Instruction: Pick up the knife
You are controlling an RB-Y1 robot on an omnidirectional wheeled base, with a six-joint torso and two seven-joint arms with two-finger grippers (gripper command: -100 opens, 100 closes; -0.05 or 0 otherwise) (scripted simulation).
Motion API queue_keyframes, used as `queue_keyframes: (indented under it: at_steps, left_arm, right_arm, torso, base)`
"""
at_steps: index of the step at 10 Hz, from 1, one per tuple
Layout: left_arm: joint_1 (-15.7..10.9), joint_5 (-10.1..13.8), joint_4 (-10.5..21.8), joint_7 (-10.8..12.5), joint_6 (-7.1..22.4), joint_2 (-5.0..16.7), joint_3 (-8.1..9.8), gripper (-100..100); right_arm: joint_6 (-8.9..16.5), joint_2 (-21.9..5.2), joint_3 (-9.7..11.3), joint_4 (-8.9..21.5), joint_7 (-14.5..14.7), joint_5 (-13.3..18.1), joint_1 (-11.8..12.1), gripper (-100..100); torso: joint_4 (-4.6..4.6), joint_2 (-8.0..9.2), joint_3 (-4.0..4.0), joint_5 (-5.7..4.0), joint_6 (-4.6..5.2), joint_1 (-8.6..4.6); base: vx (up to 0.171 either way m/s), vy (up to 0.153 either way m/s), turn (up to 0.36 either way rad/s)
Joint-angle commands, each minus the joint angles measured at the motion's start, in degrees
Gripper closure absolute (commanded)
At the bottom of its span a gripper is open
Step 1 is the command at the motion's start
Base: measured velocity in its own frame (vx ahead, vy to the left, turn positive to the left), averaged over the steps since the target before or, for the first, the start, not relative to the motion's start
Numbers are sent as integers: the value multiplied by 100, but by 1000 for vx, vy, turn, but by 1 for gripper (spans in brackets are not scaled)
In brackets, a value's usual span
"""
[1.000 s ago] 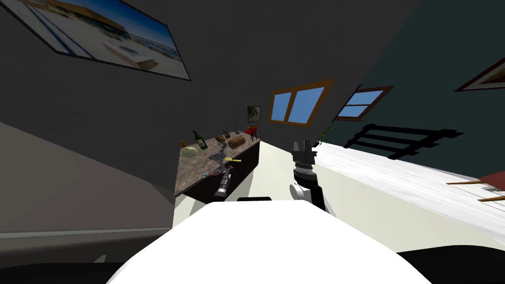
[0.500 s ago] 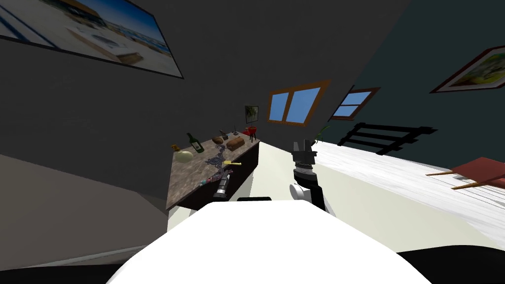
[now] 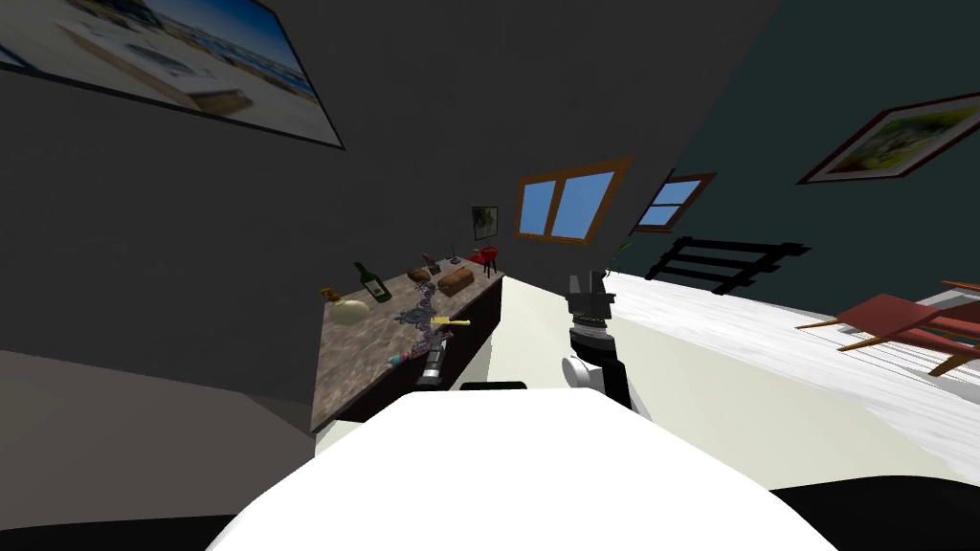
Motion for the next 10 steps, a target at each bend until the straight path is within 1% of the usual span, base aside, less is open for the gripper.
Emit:
queue_keyframes:
  at_steps: [1, 3, 5, 6, 7, 8, 10]
  left_arm:
    - [-107, 20, 85, -15, -175, -142, 96, -100]
    - [-162, 34, 193, -34, -316, -397, 173, -100]
    - [-198, 45, 257, -44, -401, -653, 224, -100]
    - [-167, 38, 257, -53, -377, -588, 204, -100]
    - [-167, 36, 248, -55, -385, -604, 202, 0]
    - [-257, 37, 83, -79, -215, -594, 224, -100]
    - [-346, 39, -81, -103, -43, -583, 249, -100]
  right_arm:
    - [0, 0, 0, 0, 0, 0, 0, 0]
    - [0, 0, 0, 0, 0, 0, 0, 0]
    - [0, 0, 0, 0, 0, 0, 0, 0]
    - [0, 0, 0, 0, 0, 0, 0, 0]
    - [0, 0, 0, 0, 0, 0, 0, 0]
    - [0, 0, 0, 0, 0, 0, 0, 0]
    - [0, 1, 1, 0, 0, 0, -1, 0]
  torso:
    - [0, 0, 0, 0, 0, 0]
    - [42, -68, -13, -11, 35, 50]
    - [56, -112, -28, -10, 53, 73]
    - [56, -124, -34, -10, 54, 78]
    - [54, -124, -35, -12, 52, 71]
    - [54, -124, -36, -12, 51, 67]
    - [61, -109, -25, -19, 51, 55]
  base:
    - [57, 77, -68]
    - [45, 68, -68]
    - [38, 76, -43]
    - [19, 33, -17]
    - [0, 0, 0]
    - [-38, -13, 36]
    - [-69, -34, 41]
